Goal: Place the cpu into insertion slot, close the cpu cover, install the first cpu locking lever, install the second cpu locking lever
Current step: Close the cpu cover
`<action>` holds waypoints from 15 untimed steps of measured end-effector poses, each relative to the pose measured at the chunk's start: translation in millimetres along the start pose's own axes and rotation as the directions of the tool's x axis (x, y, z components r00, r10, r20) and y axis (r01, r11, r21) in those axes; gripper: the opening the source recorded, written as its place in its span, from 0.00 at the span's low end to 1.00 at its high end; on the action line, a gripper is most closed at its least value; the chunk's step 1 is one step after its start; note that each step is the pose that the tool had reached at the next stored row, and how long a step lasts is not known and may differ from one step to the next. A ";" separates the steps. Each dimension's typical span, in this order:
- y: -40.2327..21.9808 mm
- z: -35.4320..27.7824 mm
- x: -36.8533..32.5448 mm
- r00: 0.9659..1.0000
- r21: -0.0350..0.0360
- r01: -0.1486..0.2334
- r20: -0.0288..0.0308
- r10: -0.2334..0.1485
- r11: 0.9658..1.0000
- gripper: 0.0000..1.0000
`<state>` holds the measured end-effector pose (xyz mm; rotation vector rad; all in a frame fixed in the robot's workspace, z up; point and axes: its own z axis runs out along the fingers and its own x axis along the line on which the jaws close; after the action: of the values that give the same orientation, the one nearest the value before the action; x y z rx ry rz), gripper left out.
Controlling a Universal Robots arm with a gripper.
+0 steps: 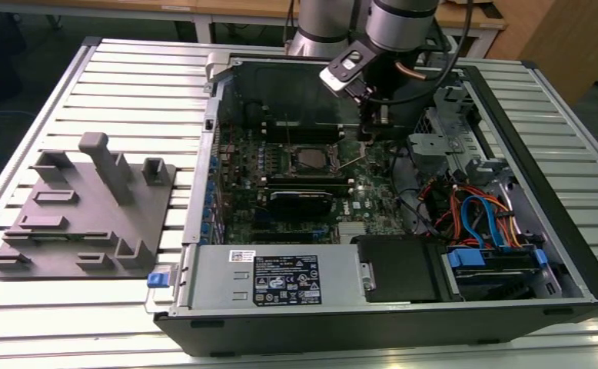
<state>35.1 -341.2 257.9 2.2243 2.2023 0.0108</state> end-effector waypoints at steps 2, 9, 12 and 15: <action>2.0 0.6 0.0 1.000 0.000 0.000 0.000 0.000 1.000 0.11; 8.6 2.8 0.1 1.000 0.000 0.014 0.000 -0.014 1.000 0.11; 11.5 3.7 0.4 1.000 0.001 0.014 0.000 -0.014 1.000 0.11; 14.7 5.1 0.5 1.000 0.005 0.014 0.000 -0.014 1.000 0.11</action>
<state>50.0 -340.8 253.0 2.2109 2.2207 0.0056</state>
